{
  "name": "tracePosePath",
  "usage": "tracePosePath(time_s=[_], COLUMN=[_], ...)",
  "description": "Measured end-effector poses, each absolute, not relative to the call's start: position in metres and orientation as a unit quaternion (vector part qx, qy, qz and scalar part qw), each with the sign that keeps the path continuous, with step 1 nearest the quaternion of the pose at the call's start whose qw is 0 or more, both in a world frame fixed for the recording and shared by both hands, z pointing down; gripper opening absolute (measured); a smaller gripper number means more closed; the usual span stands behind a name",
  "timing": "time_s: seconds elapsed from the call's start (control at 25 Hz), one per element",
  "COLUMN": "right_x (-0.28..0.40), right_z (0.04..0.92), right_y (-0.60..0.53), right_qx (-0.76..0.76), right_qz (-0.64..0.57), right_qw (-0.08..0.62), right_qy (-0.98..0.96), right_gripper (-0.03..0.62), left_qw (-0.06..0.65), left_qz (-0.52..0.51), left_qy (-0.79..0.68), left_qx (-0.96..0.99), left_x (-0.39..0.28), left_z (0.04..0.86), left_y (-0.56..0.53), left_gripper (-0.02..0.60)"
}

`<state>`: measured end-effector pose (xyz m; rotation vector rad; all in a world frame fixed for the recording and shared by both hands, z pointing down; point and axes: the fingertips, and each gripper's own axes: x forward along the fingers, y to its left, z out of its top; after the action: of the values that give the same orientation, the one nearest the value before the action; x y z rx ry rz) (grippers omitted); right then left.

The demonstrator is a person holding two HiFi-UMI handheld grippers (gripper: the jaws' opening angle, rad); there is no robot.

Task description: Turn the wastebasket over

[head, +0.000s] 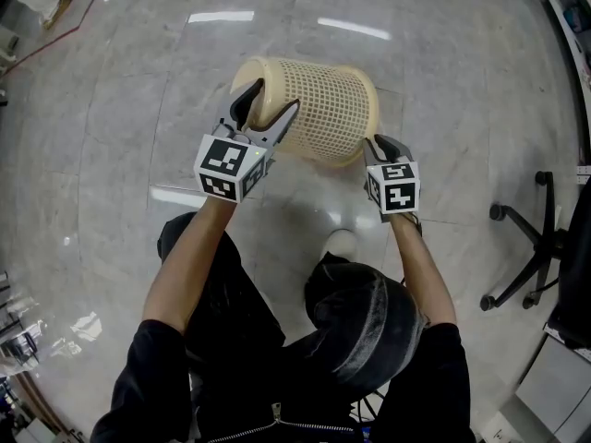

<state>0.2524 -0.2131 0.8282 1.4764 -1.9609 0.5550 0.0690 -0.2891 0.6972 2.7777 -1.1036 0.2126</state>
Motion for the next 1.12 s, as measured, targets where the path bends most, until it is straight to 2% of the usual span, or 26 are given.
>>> tracePosePath(time_s=[0.28, 0.56, 0.72, 0.84, 0.88, 0.92, 1.12], right_x=[0.25, 0.18, 0.154, 0.146, 0.146, 0.148, 0.169], right_z=[0.771, 0.728, 0.699, 0.702, 0.706, 0.711, 0.731], right_y=[-0.231, -0.283, -0.305, -0.307, -0.306, -0.304, -0.296], right_qx=[0.571, 0.498, 0.506, 0.504, 0.502, 0.503, 0.515], right_qz=[0.147, 0.118, 0.071, 0.058, 0.065, 0.074, 0.109], right_qw=[0.267, 0.245, 0.224, 0.241, 0.244, 0.244, 0.253], right_qy=[-0.762, -0.823, -0.83, -0.828, -0.827, -0.826, -0.812], right_gripper=[0.072, 0.072, 0.071, 0.057, 0.023, 0.017, 0.014], left_qw=[0.073, 0.056, 0.052, 0.032, 0.024, 0.02, 0.056], left_qz=[0.059, 0.052, 0.052, 0.062, 0.067, 0.069, 0.043], left_qy=[-0.365, -0.339, -0.322, -0.307, -0.304, -0.301, -0.293], left_qx=[0.926, 0.938, 0.944, 0.949, 0.95, 0.951, 0.954], left_x=[0.073, 0.09, 0.102, 0.114, 0.116, 0.117, 0.111], left_z=[0.695, 0.692, 0.689, 0.687, 0.687, 0.688, 0.685], left_y=[-0.287, -0.276, -0.27, -0.262, -0.26, -0.259, -0.261], left_gripper=[0.293, 0.293, 0.293, 0.293, 0.287, 0.287, 0.287])
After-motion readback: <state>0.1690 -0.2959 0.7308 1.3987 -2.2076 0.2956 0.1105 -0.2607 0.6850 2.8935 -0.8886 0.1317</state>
